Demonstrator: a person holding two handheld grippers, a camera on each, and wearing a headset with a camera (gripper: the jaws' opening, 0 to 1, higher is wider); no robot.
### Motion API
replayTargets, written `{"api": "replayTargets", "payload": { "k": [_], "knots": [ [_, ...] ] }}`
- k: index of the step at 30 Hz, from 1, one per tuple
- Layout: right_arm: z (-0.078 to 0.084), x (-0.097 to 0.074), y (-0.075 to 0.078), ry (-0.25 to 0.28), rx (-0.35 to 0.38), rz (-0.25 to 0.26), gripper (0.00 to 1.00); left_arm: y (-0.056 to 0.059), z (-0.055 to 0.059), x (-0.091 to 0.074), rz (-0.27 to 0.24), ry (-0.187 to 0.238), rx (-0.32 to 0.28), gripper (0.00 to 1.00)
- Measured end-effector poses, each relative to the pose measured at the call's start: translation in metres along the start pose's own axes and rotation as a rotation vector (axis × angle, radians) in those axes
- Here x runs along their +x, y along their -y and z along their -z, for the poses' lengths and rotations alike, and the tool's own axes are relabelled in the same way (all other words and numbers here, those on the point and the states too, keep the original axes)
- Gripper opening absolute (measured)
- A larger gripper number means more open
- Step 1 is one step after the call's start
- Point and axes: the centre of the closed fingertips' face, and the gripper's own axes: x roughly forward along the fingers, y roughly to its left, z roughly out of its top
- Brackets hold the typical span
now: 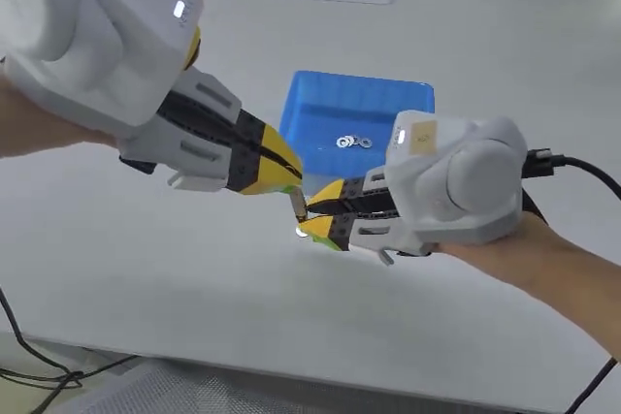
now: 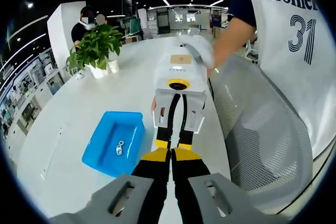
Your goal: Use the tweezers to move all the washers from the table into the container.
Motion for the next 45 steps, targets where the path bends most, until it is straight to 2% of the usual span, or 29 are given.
{"api": "replayTargets", "payload": {
  "k": [11,17,38,45],
  "knots": [
    [0.009,0.007,0.002,-0.016,0.009,-0.014,0.11,-0.007,0.012,0.007,0.0,0.001,-0.016,0.05],
    [0.012,0.009,0.004,-0.017,0.018,-0.015,0.1,-0.008,0.014,0.01,0.005,-0.004,-0.016,0.05],
    [0.013,0.012,0.002,-0.012,0.037,-0.026,0.12,-0.007,0.013,0.011,0.008,0.015,-0.026,0.05],
    [0.018,0.017,0.002,-0.037,0.015,-0.039,0.13,-0.006,0.012,0.012,0.015,0.018,-0.028,0.05]
  ]
}}
